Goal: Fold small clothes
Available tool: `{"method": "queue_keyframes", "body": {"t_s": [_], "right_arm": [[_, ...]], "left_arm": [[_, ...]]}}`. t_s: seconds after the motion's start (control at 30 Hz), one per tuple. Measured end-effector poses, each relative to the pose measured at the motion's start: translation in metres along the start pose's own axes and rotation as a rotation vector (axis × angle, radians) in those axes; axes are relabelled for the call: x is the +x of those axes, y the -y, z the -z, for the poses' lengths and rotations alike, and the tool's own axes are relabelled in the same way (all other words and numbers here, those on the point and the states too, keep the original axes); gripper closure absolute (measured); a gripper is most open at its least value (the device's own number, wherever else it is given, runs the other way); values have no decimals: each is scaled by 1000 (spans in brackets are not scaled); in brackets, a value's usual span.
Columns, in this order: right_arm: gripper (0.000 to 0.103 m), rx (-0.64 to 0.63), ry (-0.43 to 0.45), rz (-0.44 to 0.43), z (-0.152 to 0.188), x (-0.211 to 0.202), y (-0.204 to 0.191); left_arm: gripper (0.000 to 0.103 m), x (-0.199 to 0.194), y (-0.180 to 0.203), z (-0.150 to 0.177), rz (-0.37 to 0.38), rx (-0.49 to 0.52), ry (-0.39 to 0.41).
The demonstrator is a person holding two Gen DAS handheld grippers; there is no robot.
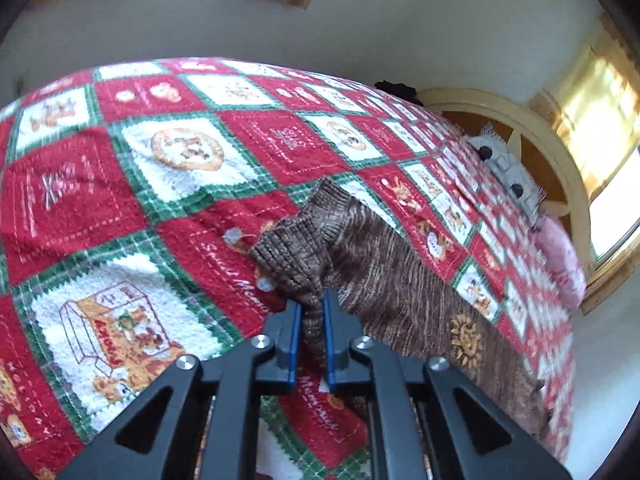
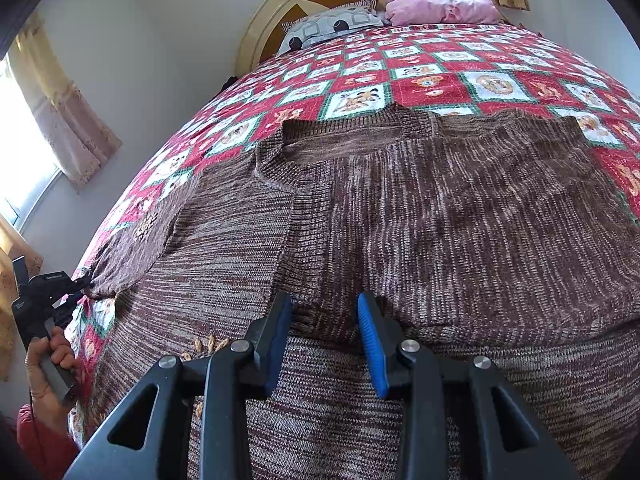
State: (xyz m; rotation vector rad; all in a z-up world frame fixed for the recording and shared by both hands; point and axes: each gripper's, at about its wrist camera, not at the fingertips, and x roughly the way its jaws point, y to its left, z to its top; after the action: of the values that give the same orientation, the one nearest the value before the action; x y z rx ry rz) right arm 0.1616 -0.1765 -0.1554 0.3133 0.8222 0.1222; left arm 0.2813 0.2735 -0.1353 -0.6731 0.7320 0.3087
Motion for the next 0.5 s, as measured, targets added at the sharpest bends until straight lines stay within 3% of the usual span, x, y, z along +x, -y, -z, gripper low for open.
{"method": "queue_keyframes", "body": {"t_s": [0.17, 0.27, 0.4, 0.5], "right_arm": [[67, 8, 0, -9, 1, 1, -1], [67, 10, 1, -13, 1, 2, -1], [67, 17, 1, -23, 1, 0, 2], [67, 20, 1, -28, 1, -1, 4]], "left_arm": [[95, -12, 36, 1, 34, 95, 32], [95, -26, 77, 13, 93, 210, 58], [95, -50, 145, 49, 200, 400, 82], [95, -69, 195, 94, 299, 575, 77]]}}
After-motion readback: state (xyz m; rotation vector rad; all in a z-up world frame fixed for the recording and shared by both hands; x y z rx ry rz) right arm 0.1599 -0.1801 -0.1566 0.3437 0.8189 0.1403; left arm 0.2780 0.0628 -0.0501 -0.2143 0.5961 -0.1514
